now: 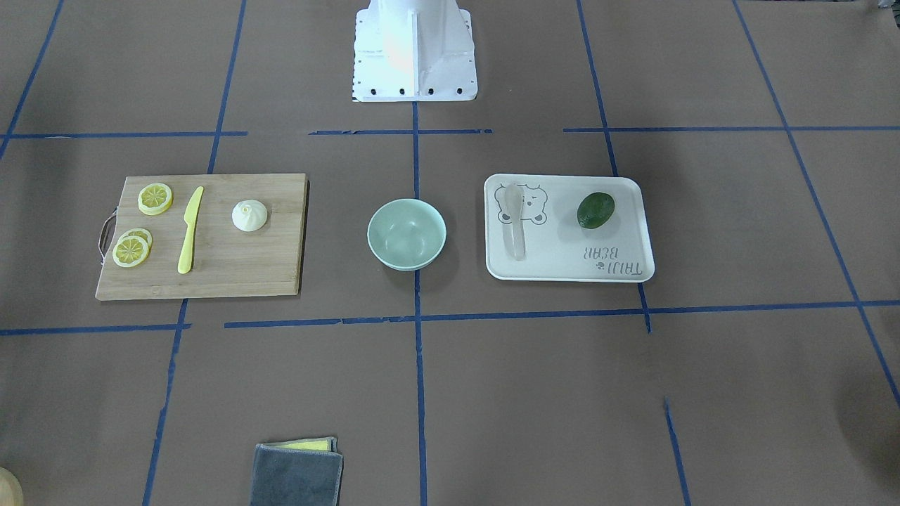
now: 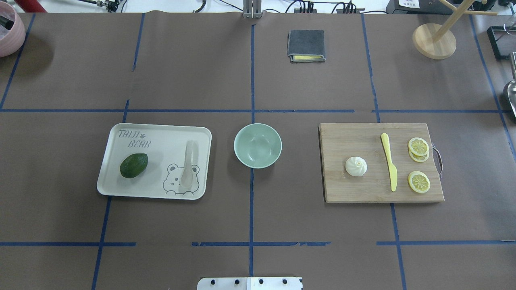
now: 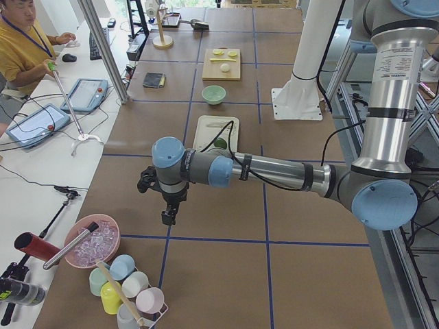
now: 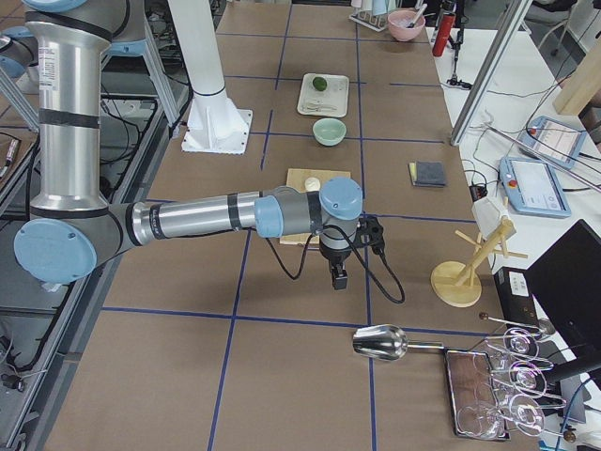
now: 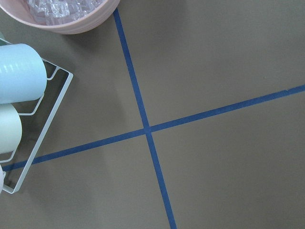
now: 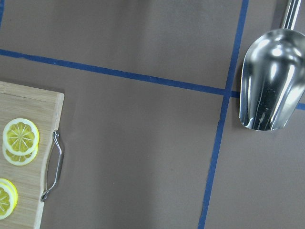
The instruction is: Put spoon and bun in bowl
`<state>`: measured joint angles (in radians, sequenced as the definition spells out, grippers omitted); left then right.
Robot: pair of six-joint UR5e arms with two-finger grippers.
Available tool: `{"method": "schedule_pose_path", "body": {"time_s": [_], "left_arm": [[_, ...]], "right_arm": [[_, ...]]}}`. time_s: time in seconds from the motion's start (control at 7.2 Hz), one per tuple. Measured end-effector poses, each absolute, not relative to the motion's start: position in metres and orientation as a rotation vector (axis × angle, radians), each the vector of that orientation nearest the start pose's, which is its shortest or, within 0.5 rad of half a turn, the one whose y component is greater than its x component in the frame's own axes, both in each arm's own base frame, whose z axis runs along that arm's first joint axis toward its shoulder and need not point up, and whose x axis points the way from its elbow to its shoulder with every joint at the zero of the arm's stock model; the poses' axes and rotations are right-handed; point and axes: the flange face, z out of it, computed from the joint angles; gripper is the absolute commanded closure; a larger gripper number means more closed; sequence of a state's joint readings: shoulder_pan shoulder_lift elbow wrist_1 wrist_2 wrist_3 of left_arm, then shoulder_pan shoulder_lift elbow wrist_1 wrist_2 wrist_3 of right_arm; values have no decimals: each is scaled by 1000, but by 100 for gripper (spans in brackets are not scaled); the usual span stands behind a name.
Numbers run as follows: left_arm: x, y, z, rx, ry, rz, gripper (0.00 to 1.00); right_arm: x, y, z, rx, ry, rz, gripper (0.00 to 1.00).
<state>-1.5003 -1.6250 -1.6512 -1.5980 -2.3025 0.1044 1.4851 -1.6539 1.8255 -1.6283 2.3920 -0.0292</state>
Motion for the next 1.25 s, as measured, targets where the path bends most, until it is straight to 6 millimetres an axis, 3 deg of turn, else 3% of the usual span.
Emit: {"method": "schedule_pose_path", "body": {"time_s": [0.42, 0.83, 0.97, 1.11, 1.25], "left_arm": [[-28, -524, 579, 189, 749, 238, 0], [-13, -518, 558, 226, 846, 279, 0], [1, -518, 548, 263, 885, 325, 0], [32, -514, 538, 290, 931, 400, 0], [79, -510, 523, 293, 975, 464, 0]], "right_arm": [[22, -462, 573, 77, -824, -153, 0], [21, -462, 565, 96, -819, -164, 0], [19, -463, 565, 93, -819, -166, 0], [17, -463, 568, 86, -819, -169, 0], [15, -464, 571, 79, -821, -170, 0]]}}
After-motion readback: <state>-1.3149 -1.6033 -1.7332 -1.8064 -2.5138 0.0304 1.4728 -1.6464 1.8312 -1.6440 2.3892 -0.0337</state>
